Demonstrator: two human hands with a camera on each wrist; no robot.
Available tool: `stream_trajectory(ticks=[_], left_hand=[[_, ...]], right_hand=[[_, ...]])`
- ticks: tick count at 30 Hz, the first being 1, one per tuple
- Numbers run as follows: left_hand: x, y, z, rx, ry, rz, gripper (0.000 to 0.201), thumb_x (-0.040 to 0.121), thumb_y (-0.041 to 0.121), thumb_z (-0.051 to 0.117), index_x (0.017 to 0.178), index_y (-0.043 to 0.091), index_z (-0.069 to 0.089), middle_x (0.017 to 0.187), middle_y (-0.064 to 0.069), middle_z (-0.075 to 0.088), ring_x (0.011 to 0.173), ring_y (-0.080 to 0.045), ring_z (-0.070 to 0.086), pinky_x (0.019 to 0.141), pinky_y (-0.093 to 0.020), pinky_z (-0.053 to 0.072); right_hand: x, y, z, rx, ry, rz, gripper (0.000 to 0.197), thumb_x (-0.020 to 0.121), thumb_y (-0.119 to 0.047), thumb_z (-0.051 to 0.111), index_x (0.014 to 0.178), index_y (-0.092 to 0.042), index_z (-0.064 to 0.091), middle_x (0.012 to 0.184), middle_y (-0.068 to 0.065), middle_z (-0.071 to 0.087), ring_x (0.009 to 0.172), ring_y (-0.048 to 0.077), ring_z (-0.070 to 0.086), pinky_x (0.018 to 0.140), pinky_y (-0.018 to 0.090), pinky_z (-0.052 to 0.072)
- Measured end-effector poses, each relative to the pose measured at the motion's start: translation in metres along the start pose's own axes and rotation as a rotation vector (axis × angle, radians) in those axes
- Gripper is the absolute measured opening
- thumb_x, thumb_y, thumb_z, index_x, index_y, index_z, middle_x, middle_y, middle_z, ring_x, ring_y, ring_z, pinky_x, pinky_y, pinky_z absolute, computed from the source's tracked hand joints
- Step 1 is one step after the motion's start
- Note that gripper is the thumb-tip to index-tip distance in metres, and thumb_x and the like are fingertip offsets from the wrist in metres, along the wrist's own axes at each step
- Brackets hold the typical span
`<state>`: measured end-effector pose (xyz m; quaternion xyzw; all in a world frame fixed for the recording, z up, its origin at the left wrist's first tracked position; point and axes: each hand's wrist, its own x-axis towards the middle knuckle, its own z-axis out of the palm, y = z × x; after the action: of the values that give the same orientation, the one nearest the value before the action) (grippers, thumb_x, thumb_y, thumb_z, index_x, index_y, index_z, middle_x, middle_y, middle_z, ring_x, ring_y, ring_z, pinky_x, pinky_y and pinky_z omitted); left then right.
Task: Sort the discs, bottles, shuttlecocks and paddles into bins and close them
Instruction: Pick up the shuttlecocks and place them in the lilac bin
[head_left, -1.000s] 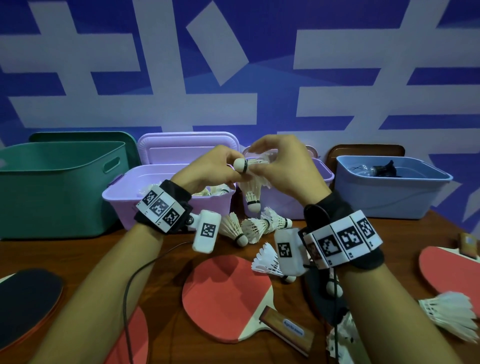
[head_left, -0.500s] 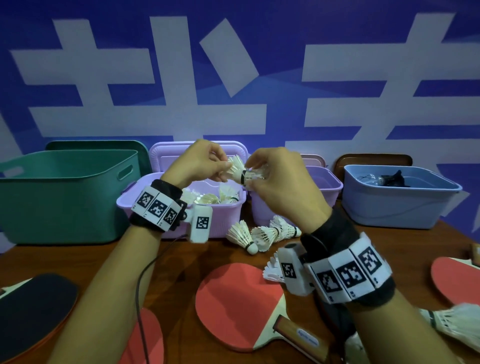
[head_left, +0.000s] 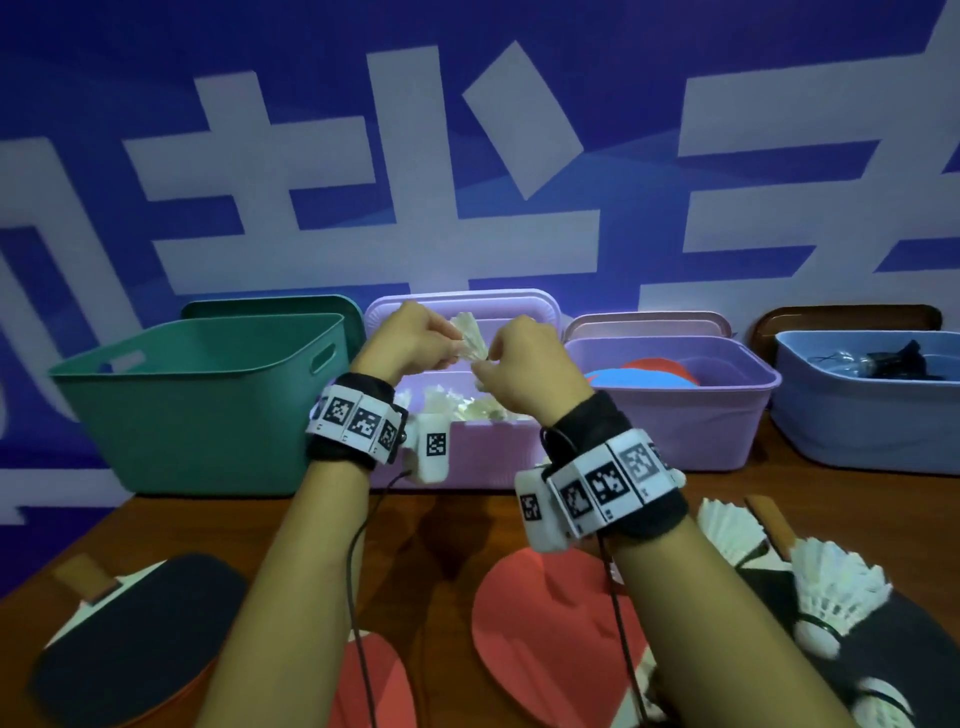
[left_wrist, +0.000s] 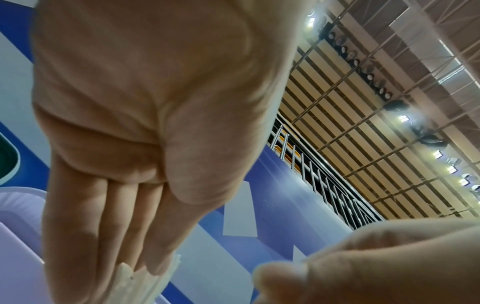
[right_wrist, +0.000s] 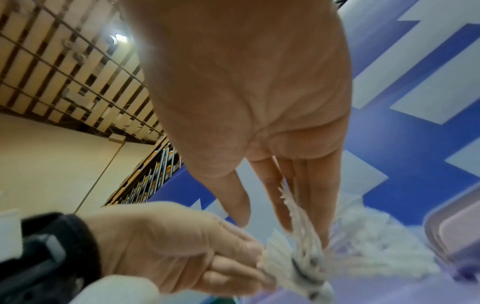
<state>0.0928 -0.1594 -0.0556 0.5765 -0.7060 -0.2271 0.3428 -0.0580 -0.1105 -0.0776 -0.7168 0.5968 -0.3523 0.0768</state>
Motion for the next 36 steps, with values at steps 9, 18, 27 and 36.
stream_trajectory(ticks=[9, 18, 27, 36], left_hand=[[0.010, -0.019, 0.006, 0.548, -0.349, -0.107, 0.038, 0.101, 0.044, 0.049, 0.128, 0.023, 0.066, 0.140, 0.001, 0.057, 0.126, -0.024, 0.052, 0.114, -0.042, 0.037], [0.013, -0.023, 0.011, 0.624, -0.345, -0.128, 0.048, 0.101, 0.050, 0.048, 0.133, 0.018, 0.064, 0.143, -0.002, 0.055, 0.129, -0.025, 0.051, 0.112, -0.042, 0.038], [0.007, -0.023, -0.011, 0.663, -0.127, -0.206, 0.034, 0.104, 0.029, 0.042, 0.117, 0.007, 0.064, 0.144, -0.018, 0.051, 0.127, -0.035, 0.051, 0.103, -0.038, 0.038], [0.008, -0.050, -0.019, 0.649, -0.461, -0.455, 0.041, 0.103, 0.044, 0.047, 0.120, 0.014, 0.070, 0.121, -0.003, 0.067, 0.087, -0.018, 0.063, 0.074, -0.030, 0.050]], right_hand=[[0.012, 0.033, 0.029, -0.081, -0.210, 0.041, 0.053, 0.098, -0.048, 0.051, 0.121, 0.000, 0.051, 0.119, 0.017, 0.059, 0.109, 0.033, 0.056, 0.085, 0.036, 0.045], [0.008, 0.040, 0.044, -0.040, -0.201, -0.169, 0.053, 0.100, -0.043, 0.051, 0.132, -0.001, 0.050, 0.137, 0.016, 0.049, 0.123, 0.032, 0.051, 0.099, 0.038, 0.042], [0.007, 0.041, 0.049, -0.238, -0.473, -0.270, 0.030, 0.096, -0.049, 0.051, 0.086, -0.023, 0.062, 0.095, 0.001, 0.065, 0.089, 0.024, 0.060, 0.086, 0.043, 0.052], [0.006, 0.042, 0.038, -0.015, -0.187, -0.296, 0.031, 0.098, -0.040, 0.051, 0.097, -0.018, 0.072, 0.101, -0.001, 0.071, 0.093, 0.020, 0.064, 0.084, 0.038, 0.054]])
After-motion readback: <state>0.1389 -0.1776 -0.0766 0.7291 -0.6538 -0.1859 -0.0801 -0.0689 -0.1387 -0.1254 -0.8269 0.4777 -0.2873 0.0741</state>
